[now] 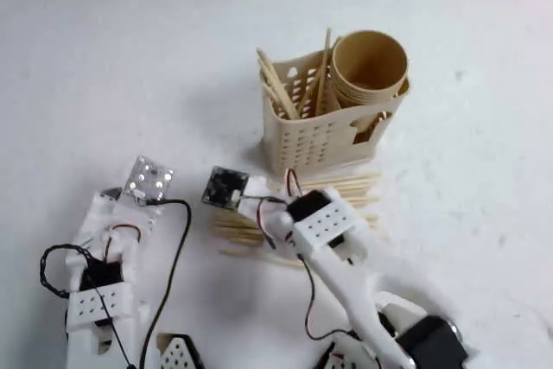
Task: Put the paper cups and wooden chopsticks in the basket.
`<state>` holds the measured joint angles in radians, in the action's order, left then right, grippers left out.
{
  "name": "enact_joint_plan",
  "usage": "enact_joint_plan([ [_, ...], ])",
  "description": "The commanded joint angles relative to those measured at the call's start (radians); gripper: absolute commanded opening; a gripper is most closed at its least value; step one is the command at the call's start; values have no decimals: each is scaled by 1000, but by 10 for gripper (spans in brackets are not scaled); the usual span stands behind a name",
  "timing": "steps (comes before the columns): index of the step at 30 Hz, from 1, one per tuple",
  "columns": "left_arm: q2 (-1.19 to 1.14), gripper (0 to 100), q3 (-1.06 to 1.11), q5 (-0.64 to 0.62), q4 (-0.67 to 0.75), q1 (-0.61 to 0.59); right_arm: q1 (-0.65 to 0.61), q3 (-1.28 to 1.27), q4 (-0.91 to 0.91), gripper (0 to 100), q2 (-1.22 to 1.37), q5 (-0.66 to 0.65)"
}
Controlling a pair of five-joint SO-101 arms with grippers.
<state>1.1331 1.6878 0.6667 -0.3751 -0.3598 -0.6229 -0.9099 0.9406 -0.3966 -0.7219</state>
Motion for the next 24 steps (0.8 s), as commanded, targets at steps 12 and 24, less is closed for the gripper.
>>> enact_joint_plan([
  [12, 8, 155, -2, 6, -6, 12, 19, 295, 154, 16, -444, 129],
  [24, 8, 155, -2, 6, -6, 12, 151, 615, -489, 17, -351, 439],
])
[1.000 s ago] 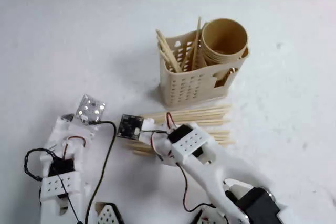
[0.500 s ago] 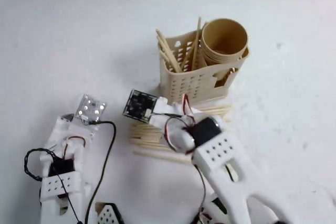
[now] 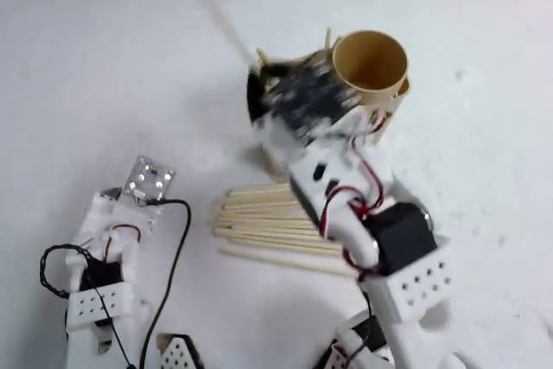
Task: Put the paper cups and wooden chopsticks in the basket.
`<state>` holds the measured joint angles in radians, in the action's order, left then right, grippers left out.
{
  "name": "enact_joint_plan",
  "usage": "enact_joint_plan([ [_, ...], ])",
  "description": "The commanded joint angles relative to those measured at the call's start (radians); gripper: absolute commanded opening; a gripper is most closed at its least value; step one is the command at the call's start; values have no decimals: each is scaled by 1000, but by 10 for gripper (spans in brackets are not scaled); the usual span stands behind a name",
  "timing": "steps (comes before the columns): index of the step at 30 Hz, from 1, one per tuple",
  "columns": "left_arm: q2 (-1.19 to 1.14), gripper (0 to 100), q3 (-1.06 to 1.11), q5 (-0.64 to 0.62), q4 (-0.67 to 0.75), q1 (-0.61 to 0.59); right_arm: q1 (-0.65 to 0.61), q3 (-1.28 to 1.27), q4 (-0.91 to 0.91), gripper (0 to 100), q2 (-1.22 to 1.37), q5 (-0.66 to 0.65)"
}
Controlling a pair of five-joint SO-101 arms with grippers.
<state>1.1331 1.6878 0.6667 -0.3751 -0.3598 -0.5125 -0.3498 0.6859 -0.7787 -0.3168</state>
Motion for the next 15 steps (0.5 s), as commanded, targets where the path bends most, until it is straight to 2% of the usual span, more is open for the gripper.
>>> enact_joint_plan([
  [1, 8, 155, -2, 6, -6, 12, 51, 55, -297, 17, 53, 35],
  [5, 8, 155, -2, 6, -6, 12, 94, 55, -432, 20, 139, 43],
  [12, 8, 155, -2, 6, -6, 12, 110, 51, -437, 22, 257, 44],
  [15, 8, 155, -2, 6, -6, 12, 110, 34, -437, 57, 262, 98],
])
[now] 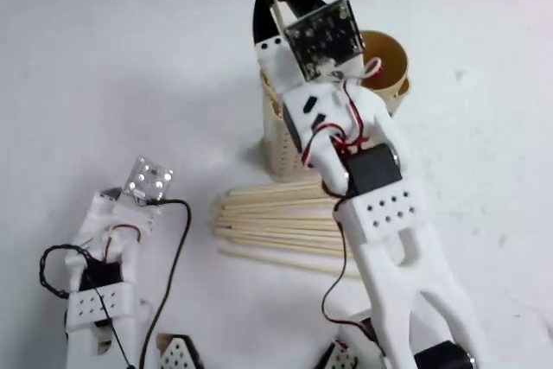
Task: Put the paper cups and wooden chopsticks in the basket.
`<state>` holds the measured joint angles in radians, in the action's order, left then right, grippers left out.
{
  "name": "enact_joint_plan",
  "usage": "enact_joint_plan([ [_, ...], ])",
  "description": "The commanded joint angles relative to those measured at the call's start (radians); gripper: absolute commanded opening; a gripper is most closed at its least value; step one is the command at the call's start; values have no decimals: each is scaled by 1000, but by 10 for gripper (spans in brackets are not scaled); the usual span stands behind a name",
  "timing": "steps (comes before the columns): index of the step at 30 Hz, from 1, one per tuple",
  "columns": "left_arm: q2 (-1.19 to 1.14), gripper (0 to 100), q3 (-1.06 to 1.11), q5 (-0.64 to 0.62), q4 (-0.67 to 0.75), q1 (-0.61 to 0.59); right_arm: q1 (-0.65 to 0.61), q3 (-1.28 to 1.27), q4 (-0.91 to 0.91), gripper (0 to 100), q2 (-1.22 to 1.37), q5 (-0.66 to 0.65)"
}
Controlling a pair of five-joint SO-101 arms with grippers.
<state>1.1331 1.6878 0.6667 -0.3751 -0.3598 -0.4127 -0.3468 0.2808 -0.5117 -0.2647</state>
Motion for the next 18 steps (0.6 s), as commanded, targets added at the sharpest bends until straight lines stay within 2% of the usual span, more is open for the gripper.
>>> enact_joint_plan([
  [1, 8, 155, -2, 6, -6, 12, 10, 20, -31, 86, -10, 60],
  [4, 8, 155, -2, 6, -6, 12, 10, -12, -30, 142, -33, 68],
  [8, 8, 155, -2, 6, -6, 12, 2, -43, 94, 104, -84, 68],
  [12, 8, 155, -2, 6, -6, 12, 1, -43, 383, 58, -170, 68],
  [16, 8, 155, -2, 6, -6, 12, -1, -37, 720, 65, -266, 64],
  [18, 8, 155, -2, 6, -6, 12, -30, -37, 843, 74, -292, 6],
])
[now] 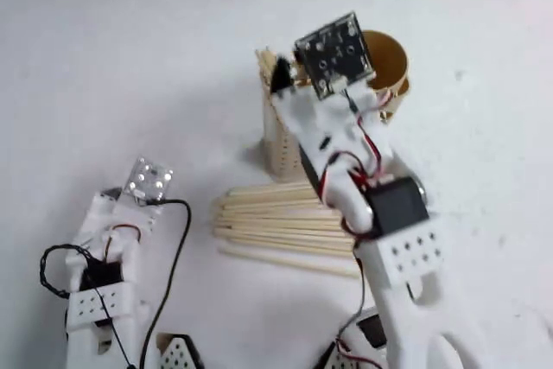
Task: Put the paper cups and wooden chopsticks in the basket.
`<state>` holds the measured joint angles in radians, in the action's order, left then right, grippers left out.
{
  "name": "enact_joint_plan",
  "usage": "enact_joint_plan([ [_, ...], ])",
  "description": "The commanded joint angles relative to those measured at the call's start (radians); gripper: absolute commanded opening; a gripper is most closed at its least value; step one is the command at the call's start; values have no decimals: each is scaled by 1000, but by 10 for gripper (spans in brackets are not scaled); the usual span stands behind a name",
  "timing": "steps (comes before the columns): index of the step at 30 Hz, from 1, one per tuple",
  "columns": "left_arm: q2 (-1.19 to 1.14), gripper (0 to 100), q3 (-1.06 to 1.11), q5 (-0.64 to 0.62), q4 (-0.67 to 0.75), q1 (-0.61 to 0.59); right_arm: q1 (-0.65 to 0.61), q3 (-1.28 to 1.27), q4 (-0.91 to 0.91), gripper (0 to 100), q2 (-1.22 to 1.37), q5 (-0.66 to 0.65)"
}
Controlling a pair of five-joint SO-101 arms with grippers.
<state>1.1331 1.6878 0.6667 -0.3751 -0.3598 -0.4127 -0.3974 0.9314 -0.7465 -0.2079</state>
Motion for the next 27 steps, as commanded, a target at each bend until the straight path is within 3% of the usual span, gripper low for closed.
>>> enact_joint_plan([
  [1, 8, 155, -2, 6, -6, 12, -56, 9, 245, 79, -59, -106],
  [5, 8, 155, -2, 6, -6, 12, -208, -35, 433, 98, -54, -281],
  [8, 8, 155, -2, 6, -6, 12, -329, -164, 476, 101, -48, -391],
  [16, 8, 155, -2, 6, -6, 12, -441, -578, 239, 101, -28, -485],
  [27, 8, 155, -2, 6, -6, 12, -440, -611, 30, 101, 285, -500],
])
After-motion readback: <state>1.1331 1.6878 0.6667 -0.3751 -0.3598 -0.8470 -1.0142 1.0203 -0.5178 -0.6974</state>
